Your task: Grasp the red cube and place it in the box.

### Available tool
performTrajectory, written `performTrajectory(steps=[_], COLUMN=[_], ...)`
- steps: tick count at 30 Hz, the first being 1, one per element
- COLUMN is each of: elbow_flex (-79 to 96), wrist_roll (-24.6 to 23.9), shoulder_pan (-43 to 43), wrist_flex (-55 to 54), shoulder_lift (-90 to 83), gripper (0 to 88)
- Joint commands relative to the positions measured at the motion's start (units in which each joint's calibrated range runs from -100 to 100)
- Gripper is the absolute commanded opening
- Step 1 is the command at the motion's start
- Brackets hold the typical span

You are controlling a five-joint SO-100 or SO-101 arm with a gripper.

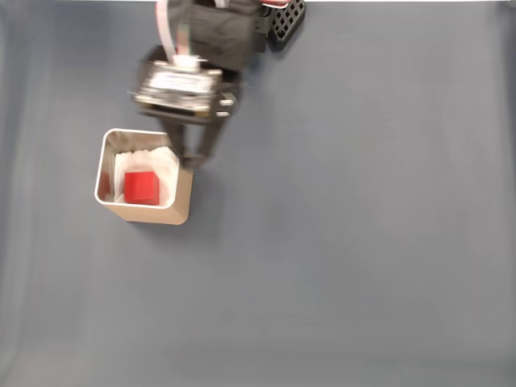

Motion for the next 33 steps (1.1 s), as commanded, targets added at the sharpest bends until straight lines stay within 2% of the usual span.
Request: performTrajectory(steps=[1, 6, 15, 33], elbow_flex=[1.9, 9.1, 26.8, 54.6], wrist_roll=[-0.5, -0.4, 0.0, 0.6], shoulder_pan=[-5.5, -10.4, -13.9, -10.7], wrist_flex=[-0.4, -0.8, -2.0, 0.1], shoulder_lift=[-4.8, -10.2, -22.6, -44.0], gripper=[0.1, 0.1, 0.1, 0.1])
